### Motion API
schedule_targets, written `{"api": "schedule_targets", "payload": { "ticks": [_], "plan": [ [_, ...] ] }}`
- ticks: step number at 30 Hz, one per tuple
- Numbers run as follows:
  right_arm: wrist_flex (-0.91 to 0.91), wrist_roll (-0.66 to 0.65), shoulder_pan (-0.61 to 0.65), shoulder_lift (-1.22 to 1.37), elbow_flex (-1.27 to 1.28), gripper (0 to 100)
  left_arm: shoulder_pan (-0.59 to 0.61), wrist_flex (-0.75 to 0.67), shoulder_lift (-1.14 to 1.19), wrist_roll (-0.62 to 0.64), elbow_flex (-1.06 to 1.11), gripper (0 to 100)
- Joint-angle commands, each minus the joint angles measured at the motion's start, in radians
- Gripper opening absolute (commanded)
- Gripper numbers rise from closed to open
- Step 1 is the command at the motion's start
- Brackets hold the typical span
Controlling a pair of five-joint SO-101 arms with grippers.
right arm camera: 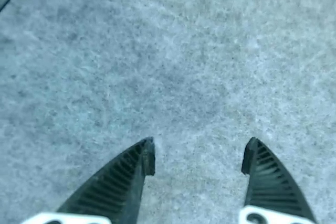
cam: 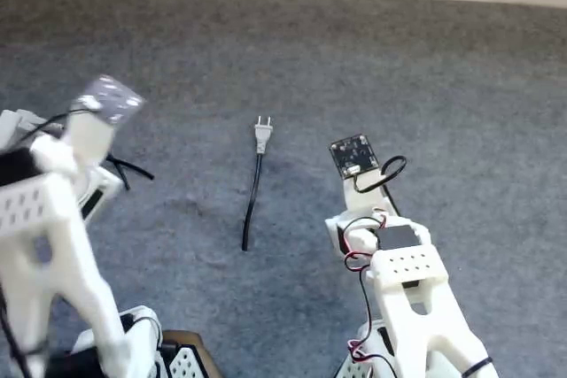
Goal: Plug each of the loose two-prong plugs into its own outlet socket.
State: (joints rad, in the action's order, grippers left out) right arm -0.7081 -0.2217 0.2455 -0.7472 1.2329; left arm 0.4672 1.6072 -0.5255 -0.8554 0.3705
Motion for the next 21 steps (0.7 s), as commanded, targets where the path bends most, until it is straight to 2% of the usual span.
{"api": "schedule_targets", "payload": {
  "ticks": [1, 6, 9, 15, 18, 21],
  "plan": [
    [0.018, -0.011, 0.008, 0.001, -0.007, 26.6, -0.119, 0.031, 0.18, -0.114, -0.084, 0],
    [0.018, -0.011, 0.008, 0.001, -0.007, 26.6, -0.328, -0.032, 0.229, -0.11, -0.015, 0],
    [0.018, -0.011, 0.008, 0.001, -0.007, 26.6, -0.432, -0.143, 0.262, -0.114, 0.114, 0],
    [0.018, -0.011, 0.007, -0.004, -0.007, 26.6, -0.509, -0.493, 0.426, -0.115, 0.321, 0],
    [0.018, -0.011, 0.007, -0.005, -0.007, 26.6, -0.541, -0.574, 0.529, -0.114, 0.328, 1],
    [0.018, -0.011, 0.007, -0.005, -0.007, 26.6, -0.559, -0.582, 0.59, -0.11, 0.308, 1]
  ]
}}
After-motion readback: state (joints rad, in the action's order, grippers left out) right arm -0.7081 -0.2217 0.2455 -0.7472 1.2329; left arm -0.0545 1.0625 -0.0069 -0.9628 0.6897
